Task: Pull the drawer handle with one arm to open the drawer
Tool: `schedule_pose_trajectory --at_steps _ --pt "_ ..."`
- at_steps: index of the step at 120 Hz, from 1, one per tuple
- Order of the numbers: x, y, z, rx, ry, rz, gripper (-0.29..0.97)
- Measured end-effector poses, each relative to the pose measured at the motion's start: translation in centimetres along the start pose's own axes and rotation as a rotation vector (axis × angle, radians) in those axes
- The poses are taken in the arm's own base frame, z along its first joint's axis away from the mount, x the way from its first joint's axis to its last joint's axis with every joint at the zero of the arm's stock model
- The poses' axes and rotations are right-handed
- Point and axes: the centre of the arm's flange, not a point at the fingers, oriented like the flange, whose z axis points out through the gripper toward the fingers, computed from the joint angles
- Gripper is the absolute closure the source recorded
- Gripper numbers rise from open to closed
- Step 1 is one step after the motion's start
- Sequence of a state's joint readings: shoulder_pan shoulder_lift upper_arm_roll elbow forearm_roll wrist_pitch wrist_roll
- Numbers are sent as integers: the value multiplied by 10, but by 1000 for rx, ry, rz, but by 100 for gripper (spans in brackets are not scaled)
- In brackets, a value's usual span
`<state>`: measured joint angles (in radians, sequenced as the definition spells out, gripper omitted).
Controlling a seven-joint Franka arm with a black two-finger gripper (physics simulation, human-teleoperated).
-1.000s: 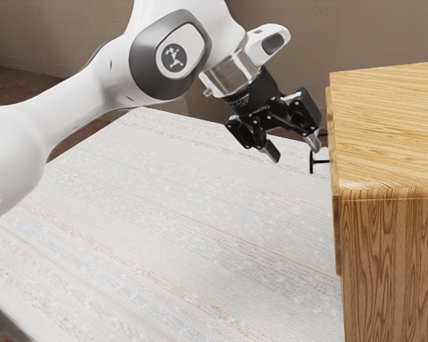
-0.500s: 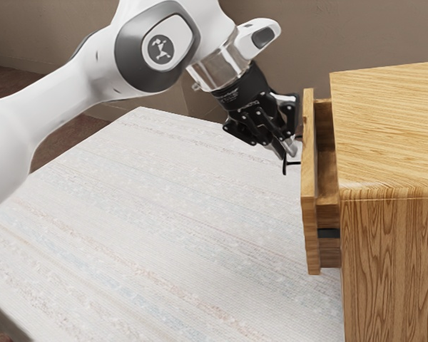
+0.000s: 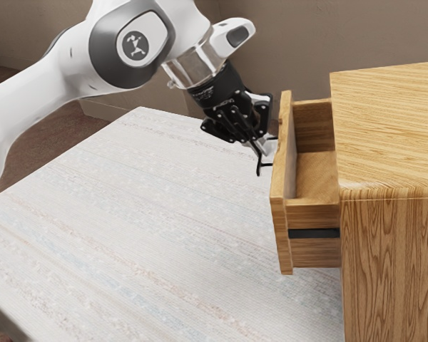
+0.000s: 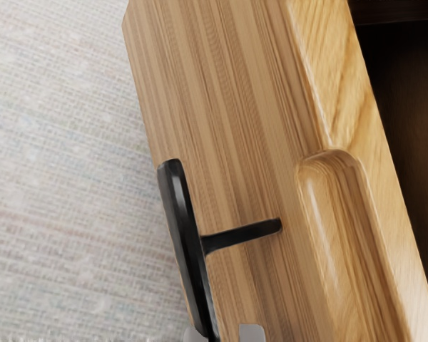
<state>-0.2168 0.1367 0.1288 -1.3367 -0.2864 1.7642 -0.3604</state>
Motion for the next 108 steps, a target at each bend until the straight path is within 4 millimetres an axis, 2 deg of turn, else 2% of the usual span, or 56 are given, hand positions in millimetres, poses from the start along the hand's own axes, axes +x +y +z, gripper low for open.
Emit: schedule_pose_trajectory --at_steps 108 --pt "-13 -56 -26 9 7 -85 79"
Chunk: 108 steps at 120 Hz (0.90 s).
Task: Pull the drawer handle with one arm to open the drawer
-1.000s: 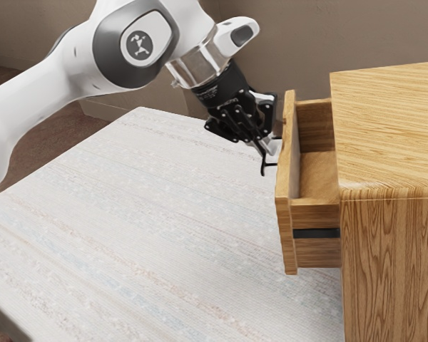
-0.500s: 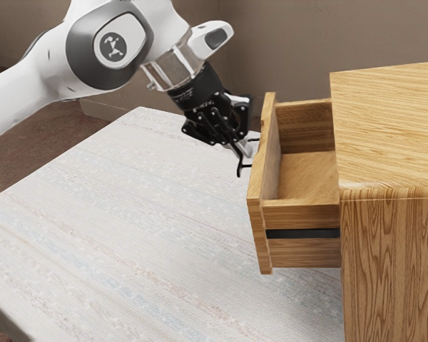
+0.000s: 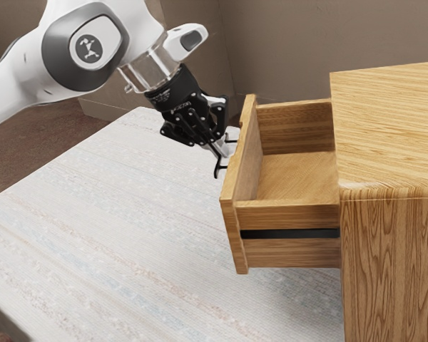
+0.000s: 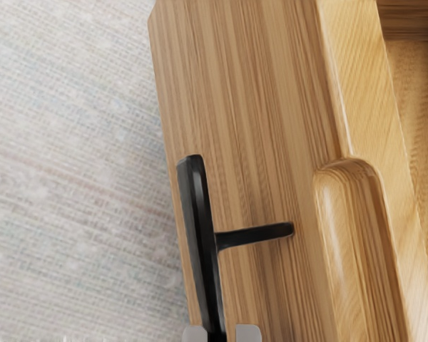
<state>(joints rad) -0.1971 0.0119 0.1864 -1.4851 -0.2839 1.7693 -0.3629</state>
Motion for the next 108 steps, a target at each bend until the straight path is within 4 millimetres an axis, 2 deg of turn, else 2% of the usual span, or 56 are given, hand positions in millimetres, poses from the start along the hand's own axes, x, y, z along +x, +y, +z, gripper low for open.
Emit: schedule_pose_trajectory --at_steps 54,108 --pt "-4 -29 -8 12 5 -39 79" --pt "-8 -35 -12 5 9 -44 78"
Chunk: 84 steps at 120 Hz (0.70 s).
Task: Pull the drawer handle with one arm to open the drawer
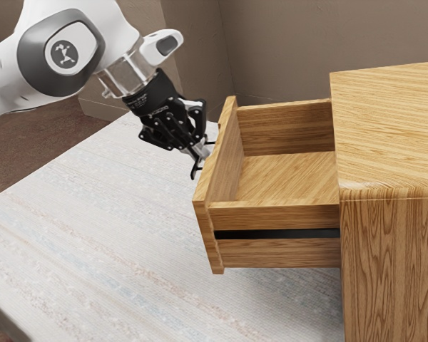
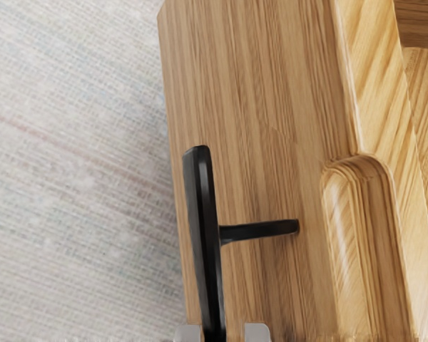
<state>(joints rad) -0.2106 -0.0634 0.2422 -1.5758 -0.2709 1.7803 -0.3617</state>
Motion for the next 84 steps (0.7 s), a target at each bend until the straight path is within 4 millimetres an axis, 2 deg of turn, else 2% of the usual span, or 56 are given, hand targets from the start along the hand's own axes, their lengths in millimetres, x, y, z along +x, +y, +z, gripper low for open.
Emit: schedule_pose_trajectory --at_steps 37,84 --pt "-3 -10 -5 -4 1 -12 78" --pt "-2 -37 -15 -5 9 -51 78"
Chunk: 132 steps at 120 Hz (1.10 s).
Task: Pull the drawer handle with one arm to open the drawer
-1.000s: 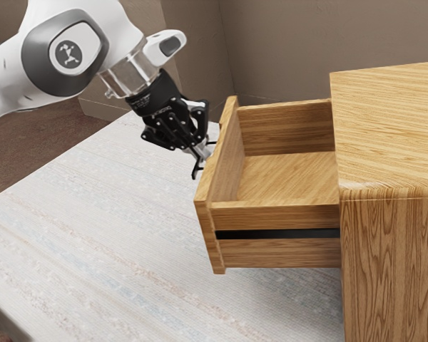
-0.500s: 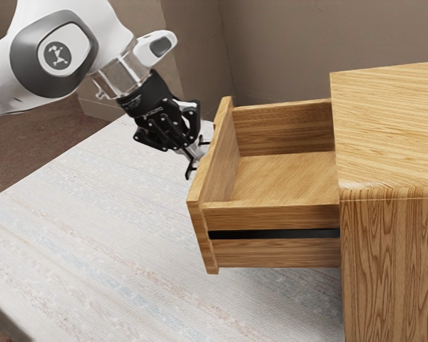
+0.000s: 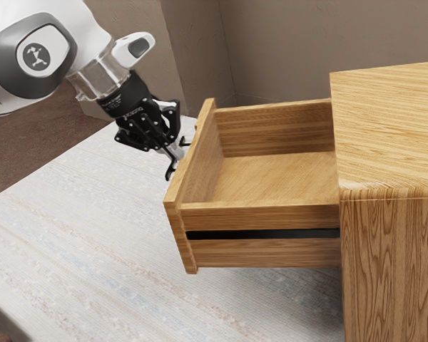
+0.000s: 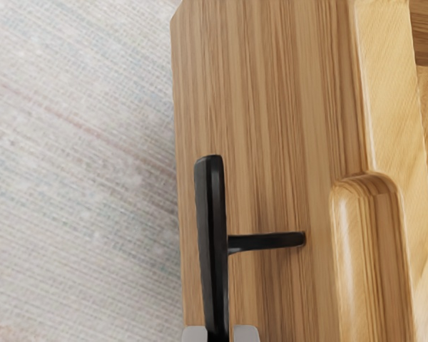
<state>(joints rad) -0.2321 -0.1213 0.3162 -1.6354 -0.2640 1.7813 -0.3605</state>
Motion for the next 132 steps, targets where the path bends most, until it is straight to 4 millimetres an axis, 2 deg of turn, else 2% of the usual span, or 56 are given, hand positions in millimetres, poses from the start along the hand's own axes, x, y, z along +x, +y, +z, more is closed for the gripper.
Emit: schedule_pose_trajectory --at_steps 40,64,92,106,119,132 --pt "3 -15 -4 3 3 -23 77" --pt "0 -17 -7 -5 5 -22 68" --pt "-11 -20 -37 -35 40 -11 60" --pt "-28 -7 -57 -15 66 40 39" --pt "-51 28 -75 58 100 138 23" --pt "-73 61 -79 124 112 224 14"
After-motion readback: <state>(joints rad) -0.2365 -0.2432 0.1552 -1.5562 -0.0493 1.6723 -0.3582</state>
